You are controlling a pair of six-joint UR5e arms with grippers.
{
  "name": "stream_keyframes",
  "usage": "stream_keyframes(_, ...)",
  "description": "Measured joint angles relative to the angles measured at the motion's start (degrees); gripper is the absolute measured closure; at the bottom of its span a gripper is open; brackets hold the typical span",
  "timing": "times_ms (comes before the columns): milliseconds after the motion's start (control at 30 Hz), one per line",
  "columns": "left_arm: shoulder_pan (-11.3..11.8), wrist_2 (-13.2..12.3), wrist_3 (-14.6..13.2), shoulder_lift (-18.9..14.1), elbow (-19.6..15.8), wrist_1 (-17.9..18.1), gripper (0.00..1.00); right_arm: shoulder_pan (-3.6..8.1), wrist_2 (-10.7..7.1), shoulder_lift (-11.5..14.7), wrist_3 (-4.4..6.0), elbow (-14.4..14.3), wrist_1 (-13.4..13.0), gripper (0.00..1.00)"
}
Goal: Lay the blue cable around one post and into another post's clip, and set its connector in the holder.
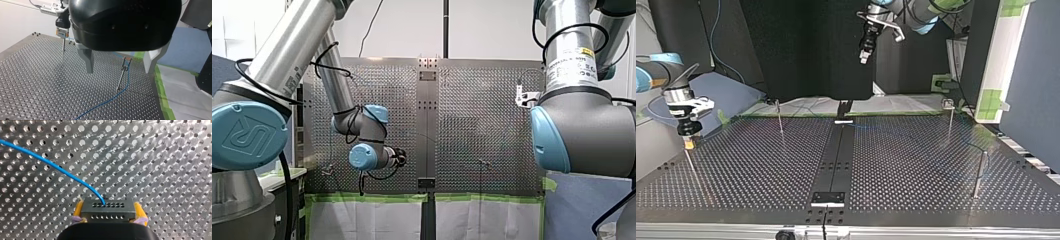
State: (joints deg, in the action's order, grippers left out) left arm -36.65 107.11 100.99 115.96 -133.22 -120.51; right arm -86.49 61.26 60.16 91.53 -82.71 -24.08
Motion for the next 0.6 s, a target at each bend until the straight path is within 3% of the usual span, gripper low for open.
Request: stream_keyframes(600,0.0,0.0,0.1,0.0,0.0,-0.1,0.0,0.35,0.07,-0.2,0.22,0.0,-0.1,1.0)
